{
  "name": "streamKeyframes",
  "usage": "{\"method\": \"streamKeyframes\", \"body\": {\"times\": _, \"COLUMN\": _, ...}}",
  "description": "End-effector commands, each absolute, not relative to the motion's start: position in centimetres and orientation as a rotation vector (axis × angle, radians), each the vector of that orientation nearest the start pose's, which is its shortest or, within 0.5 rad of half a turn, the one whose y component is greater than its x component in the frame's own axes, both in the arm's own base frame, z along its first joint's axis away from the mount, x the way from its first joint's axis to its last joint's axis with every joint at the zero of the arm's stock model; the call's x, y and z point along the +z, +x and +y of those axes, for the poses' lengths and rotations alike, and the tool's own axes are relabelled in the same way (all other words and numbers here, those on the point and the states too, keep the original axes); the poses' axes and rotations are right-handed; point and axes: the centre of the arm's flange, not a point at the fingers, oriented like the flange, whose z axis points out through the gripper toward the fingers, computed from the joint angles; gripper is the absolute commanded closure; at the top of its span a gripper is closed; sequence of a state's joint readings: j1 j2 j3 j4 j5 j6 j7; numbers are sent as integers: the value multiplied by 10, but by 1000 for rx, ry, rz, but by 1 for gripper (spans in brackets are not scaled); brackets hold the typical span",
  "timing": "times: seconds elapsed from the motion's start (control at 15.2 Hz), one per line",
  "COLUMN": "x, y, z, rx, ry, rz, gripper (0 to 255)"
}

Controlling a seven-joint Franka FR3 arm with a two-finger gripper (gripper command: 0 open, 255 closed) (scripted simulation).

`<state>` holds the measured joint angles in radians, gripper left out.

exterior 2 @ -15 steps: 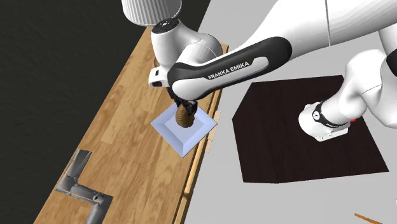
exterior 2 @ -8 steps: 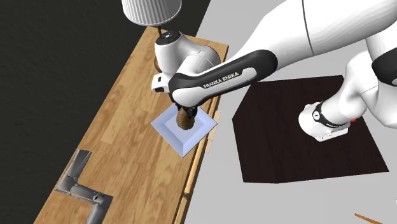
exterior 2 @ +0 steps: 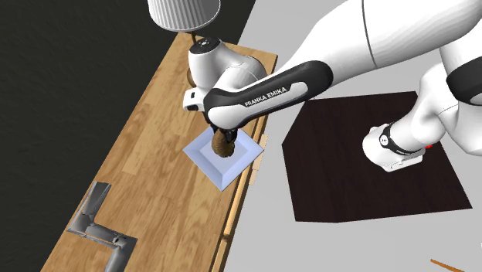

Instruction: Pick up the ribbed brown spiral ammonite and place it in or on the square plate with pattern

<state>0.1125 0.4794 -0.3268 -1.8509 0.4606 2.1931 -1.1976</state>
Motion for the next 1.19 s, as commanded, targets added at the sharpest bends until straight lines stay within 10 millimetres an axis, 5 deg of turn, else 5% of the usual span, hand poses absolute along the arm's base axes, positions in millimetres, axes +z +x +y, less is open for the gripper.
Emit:
{"method": "streamKeyframes", "body": {"times": 0.0, "x": 255, "y": 618, "z": -102, "rx": -55, "ry": -2723, "rz": -1028, "gripper": 255}}
{"method": "streamKeyframes", "body": {"times": 0.07, "x": 255, "y": 619, "z": -101, "rx": -55, "ry": -2723, "rz": -1028, "gripper": 0}}
{"method": "streamKeyframes", "body": {"times": 0.4, "x": 255, "y": 618, "z": -102, "rx": -55, "ry": -2723, "rz": -1028, "gripper": 0}}
{"method": "streamKeyframes", "body": {"times": 0.66, "x": 303, "y": 621, "z": -113, "rx": -55, "ry": -2723, "rz": -1028, "gripper": 0}}
{"method": "streamKeyframes", "body": {"times": 1.12, "x": 303, "y": 621, "z": -113, "rx": -55, "ry": -2723, "rz": -1028, "gripper": 0}}
